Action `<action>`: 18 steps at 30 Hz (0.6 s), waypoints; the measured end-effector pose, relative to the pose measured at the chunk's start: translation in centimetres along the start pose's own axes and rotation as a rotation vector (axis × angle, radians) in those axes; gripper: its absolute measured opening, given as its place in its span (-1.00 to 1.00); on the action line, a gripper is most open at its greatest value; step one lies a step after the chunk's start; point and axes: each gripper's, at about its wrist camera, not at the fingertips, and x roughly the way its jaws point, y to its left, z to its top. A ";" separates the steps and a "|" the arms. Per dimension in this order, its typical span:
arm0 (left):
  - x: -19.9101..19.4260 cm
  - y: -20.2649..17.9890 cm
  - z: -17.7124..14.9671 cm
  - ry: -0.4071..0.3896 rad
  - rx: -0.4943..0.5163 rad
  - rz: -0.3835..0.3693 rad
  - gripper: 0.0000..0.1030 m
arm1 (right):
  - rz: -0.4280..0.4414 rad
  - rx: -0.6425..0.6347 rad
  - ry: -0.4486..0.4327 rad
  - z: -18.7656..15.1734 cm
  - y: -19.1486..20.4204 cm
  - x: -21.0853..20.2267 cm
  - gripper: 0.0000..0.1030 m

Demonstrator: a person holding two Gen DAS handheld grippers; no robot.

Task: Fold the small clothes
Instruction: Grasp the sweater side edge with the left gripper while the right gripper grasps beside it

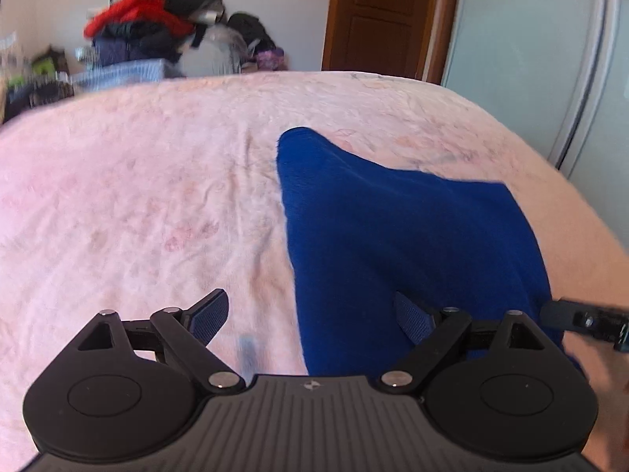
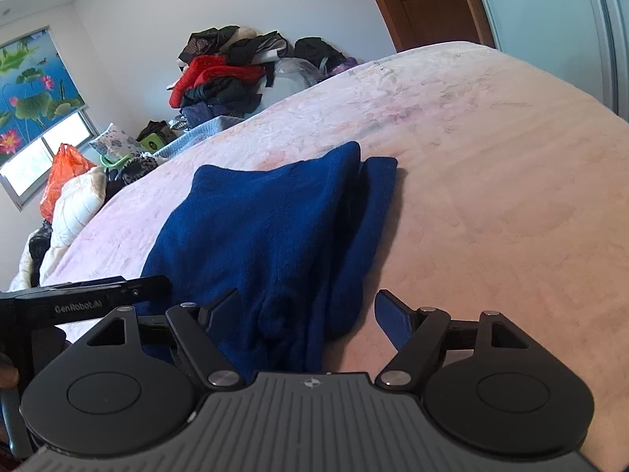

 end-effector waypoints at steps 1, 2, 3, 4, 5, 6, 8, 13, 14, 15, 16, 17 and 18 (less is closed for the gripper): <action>0.6 1.0 0.5 0.015 -0.044 -0.026 0.82 | 0.017 0.012 0.009 0.4 -0.4 0.5 0.52; 1.4 1.9 1.0 0.033 -0.087 -0.059 0.82 | 0.037 0.026 0.017 0.8 -0.8 1.1 0.52; 2.2 2.6 1.5 0.052 -0.124 -0.093 0.82 | 0.061 0.042 0.024 1.3 -1.2 1.8 0.52; 3.1 3.2 1.9 0.072 -0.156 -0.127 0.82 | 0.086 0.055 0.030 1.7 -1.5 2.5 0.53; 3.9 3.7 2.3 0.091 -0.181 -0.157 0.82 | 0.113 0.069 0.036 2.1 -1.7 3.2 0.54; 4.8 4.1 2.6 0.110 -0.209 -0.188 0.82 | 0.136 0.082 0.037 2.4 -2.0 3.9 0.54; 6.0 4.6 3.2 0.119 -0.247 -0.234 0.82 | 0.176 0.099 0.035 3.1 -2.2 5.2 0.53; 7.9 4.3 4.5 0.109 -0.271 -0.307 0.82 | 0.223 0.105 0.034 4.8 -1.7 8.1 0.40; 8.1 4.1 4.7 0.104 -0.265 -0.316 0.80 | 0.211 0.092 0.041 5.0 -1.5 8.6 0.19; 8.3 3.9 4.7 0.102 -0.253 -0.319 0.79 | 0.195 0.081 0.046 5.1 -1.2 9.0 -0.04; 8.2 3.6 4.7 0.095 -0.238 -0.314 0.54 | 0.192 0.074 0.047 5.2 -1.1 9.2 -0.12; 8.1 3.1 4.6 0.092 -0.217 -0.310 0.09 | 0.193 0.067 0.045 5.2 -1.0 9.2 -0.22; 8.0 2.8 4.5 0.088 -0.196 -0.297 0.03 | 0.190 0.057 0.037 5.2 -1.0 9.1 -0.29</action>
